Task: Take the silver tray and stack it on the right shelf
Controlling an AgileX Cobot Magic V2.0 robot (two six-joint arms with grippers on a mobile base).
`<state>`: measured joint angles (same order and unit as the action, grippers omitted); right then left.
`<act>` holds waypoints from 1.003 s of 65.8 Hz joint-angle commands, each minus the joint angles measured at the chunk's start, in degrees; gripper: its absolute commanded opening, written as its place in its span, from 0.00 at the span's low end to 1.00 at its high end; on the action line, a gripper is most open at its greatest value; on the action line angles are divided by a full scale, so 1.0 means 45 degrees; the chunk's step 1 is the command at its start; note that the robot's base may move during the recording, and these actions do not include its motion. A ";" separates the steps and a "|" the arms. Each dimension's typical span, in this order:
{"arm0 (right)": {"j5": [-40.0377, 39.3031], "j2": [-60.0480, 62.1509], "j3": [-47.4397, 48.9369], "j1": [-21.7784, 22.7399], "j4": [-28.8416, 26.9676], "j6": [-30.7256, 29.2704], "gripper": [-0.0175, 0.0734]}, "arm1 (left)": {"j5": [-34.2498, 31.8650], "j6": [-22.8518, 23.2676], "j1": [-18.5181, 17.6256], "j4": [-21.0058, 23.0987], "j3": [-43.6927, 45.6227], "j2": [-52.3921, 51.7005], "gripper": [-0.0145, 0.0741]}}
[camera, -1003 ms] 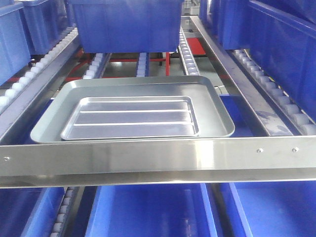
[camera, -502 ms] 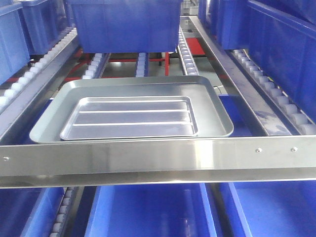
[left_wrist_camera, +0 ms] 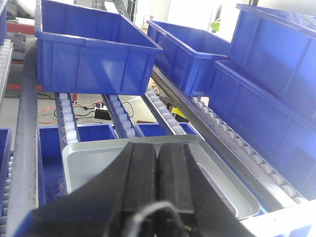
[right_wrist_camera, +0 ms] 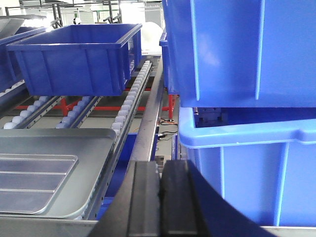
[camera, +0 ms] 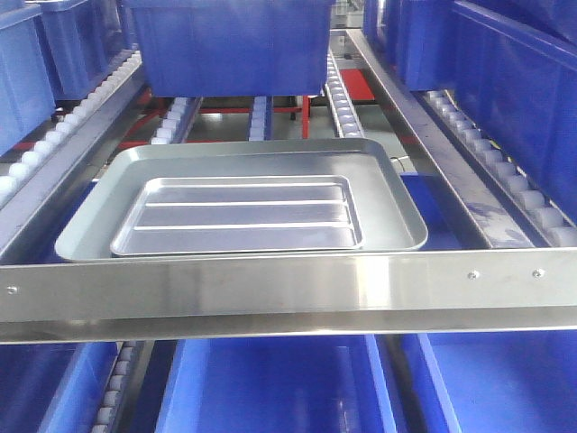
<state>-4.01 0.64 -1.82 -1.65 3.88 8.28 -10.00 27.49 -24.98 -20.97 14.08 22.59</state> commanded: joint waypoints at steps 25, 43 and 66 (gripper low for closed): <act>-0.1206 0.0235 0.0028 0.0075 0.0410 0.0287 0.25 | -0.1138 -0.0014 -0.0062 0.0007 0.0387 0.0060 0.06; -0.1206 0.0235 0.0028 0.0075 0.0410 0.0287 0.25 | -0.1138 -0.0014 -0.0062 0.0007 0.0387 0.0060 0.06; -0.1206 0.0224 0.0028 0.0075 0.0410 0.0287 0.25 | 0.0031 -0.1399 0.1156 0.0829 -0.0459 -0.1699 0.06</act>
<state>-4.12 0.64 -1.82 -1.58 5.20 9.60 -6.74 25.82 -21.79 -19.52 11.42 18.04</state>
